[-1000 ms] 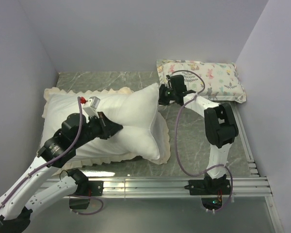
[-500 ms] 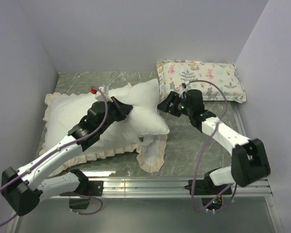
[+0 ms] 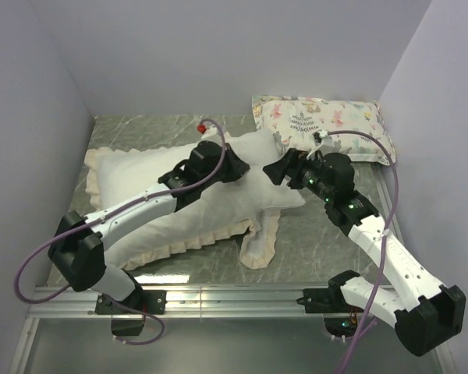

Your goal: Remove the pillowcase from the pillow

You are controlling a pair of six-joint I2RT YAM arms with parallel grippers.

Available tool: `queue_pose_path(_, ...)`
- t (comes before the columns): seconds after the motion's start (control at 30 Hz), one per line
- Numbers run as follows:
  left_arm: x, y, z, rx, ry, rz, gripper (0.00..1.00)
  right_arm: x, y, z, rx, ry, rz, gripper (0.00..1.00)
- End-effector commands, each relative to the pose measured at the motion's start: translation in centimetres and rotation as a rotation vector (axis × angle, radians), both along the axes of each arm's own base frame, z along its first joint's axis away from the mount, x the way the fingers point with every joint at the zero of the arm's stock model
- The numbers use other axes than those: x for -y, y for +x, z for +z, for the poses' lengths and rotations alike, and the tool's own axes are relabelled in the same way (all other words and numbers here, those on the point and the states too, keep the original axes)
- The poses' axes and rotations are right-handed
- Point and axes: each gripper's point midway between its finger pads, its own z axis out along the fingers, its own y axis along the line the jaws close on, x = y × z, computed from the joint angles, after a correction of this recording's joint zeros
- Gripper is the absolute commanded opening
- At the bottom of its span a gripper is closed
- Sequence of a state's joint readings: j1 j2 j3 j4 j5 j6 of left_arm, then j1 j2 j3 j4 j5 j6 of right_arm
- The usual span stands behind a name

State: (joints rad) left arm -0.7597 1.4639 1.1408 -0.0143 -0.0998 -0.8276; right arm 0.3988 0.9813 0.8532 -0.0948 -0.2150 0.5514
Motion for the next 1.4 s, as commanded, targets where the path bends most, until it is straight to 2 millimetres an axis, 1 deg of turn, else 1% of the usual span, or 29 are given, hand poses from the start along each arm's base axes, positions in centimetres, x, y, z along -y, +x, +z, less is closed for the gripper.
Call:
queue_pose_path(0.0, 4.2, -2.4, 8.3, 0.154, -0.141, -0.17, 0.28, -0.6, 0.3, -1.9, -0.011, -0.135, 0.004, 0.92)
queue_pose_path(0.07, 3.3, -2.1, 8.0, 0.147, -0.121, -0.115, 0.47, -0.7, 0.9, -2.5, -0.009, -0.178, -0.016, 0.93)
queue_pose_path(0.1, 2.8, -2.1, 7.9, 0.144, -0.113, -0.095, 0.6, -1.0, 1.4, -3.2, -0.019, -0.213, -0.014, 0.93)
queue_pose_path(0.13, 2.0, -2.3, 8.4, 0.152, -0.115, -0.077, 0.65, -1.1, 1.6, -3.5, -0.027, -0.231, -0.018, 0.93)
queue_pose_path(0.2, 0.4, -2.4, 8.1, 0.14, -0.076, -0.021, 0.74, -1.2, 2.2, -4.2, -0.038, -0.257, -0.025, 0.93)
queue_pose_path(0.27, -1.6, -2.9, 8.7, 0.139, -0.061, 0.038, 0.76, -1.2, 2.4, -4.5, -0.04, -0.263, -0.03, 0.93)
queue_pose_path(0.3, -3.1, -2.8, 7.9, 0.124, -0.015, 0.093, 0.78, -0.8, 2.7, -4.9, -0.049, -0.284, -0.059, 0.93)
queue_pose_path(0.33, -4.2, -3.0, 8.2, 0.127, -0.003, 0.124, 0.79, -0.4, 2.8, -5.0, -0.053, -0.296, -0.08, 0.93)
queue_pose_path(0.43, -7.0, -3.1, 6.3, 0.101, 0.095, 0.213, 0.81, 0.0, 3.0, -5.4, -0.051, -0.311, -0.103, 0.94)
queue_pose_path(0.5, -7.5, -3.1, 5.0, 0.093, 0.142, 0.218, 0.84, -0.5, 3.2, -5.8, -0.06, -0.316, -0.082, 0.94)
queue_pose_path(0.53, -7.5, -3.2, 3.5, 0.071, 0.19, 0.207, 0.85, -1.2, 3.0, -5.9, -0.065, -0.313, -0.043, 0.94)
queue_pose_path(0.6, -7.3, -3.0, 1.7, 0.051, 0.251, 0.188, 0.87, -2.9, 2.7, -6.5, -0.076, -0.318, 0.03, 0.95)
queue_pose_path(0.63, -7.0, -2.9, -0.1, 0.027, 0.297, 0.166, 0.88, -3.7, 2.3, -6.7, -0.08, -0.312, 0.071, 0.95)
queue_pose_path(0.67, -6.7, -2.8, -1.1, 0.012, 0.32, 0.155, 0.89, -4.4, 2.0, -7.0, -0.082, -0.315, 0.102, 0.95)
queue_pose_path(0.73, -6.6, -2.5, -3.5, -0.029, 0.372, 0.158, 0.88, -5.6, 1.8, -8.2, -0.108, -0.318, 0.147, 0.96)
queue_pose_path(0.77, -6.7, -2.4, -4.2, -0.043, 0.389, 0.161, 0.86, -5.9, 2.0, -8.8, -0.123, -0.312, 0.15, 0.95)
queue_pose_path(0.8, -6.8, -2.3, -5.0, -0.057, 0.405, 0.168, 0.83, -6.0, 2.2, -10.1, -0.153, -0.326, 0.147, 0.93)
queue_pose_path(0.87, -7.4, -2.2, -5.6, -0.072, 0.432, 0.199, 0.74, -5.9, 2.5, -11.3, -0.199, -0.339, 0.128, 0.68)
queue_pose_path(0.9, -7.7, -2.2, -5.5, -0.072, 0.435, 0.213, 0.64, -5.2, 2.9, -12.3, -0.228, -0.366, 0.085, 0.5)
queue_pose_path(0.93, -8.0, -2.2, -5.6, -0.072, 0.444, 0.223, 0.58, -4.7, 3.0, -12.6, -0.242, -0.373, 0.061, 0.26)
queue_pose_path(0.97, -8.5, -2.2, -5.3, -0.064, 0.453, 0.24, 0.5, -4.4, 3.1, -12.6, -0.25, -0.373, 0.042, 0.2)
queue_pose_path(1.0, -8.9, -2.2, -5.3, -0.064, 0.464, 0.25, 0.31, -4.2, 3.0, -12.2, -0.245, -0.373, 0.035, 0.14)
queue_pose_path(1.03, -9.3, -2.1, -4.7, -0.056, 0.46, 0.264, 0.21, -3.5, 3.3, -11.8, -0.237, -0.381, -0.004, 0.01)
queue_pose_path(1.1, -10.7, -1.9, -3.9, -0.048, 0.462, 0.311, 0.01, -2.5, 3.2, -10.2, -0.22, -0.389, -0.045, 0.0)
queue_pose_path(1.17, -11.6, -1.7, -3.1, -0.036, 0.455, 0.326, 0.01, -1.2, 3.4, -8.8, -0.2, -0.407, -0.101, 0.0)
queue_pose_path(1.2, -12.5, -1.4, -2.5, -0.032, 0.442, 0.342, 0.01, -0.8, 3.1, -7.2, -0.173, -0.397, -0.115, 0.0)
queue_pose_path(1.27, -13.9, -1.1, -2.1, -0.035, 0.448, 0.369, 0.01, 0.4, 3.2, -5.5, -0.141, -0.39, -0.161, 0.0)
queue_pose_path(1.3, -15.2, -0.7, -1.4, -0.03, 0.439, 0.402, 0.0, 0.9, 3.0, -4.3, -0.122, -0.382, -0.175, 0.0)
queue_pose_path(1.37, -17.1, -0.4, -0.7, -0.03, 0.446, 0.448, 0.01, 2.3, 3.1, -3.3, -0.113, -0.394, -0.216, 0.0)
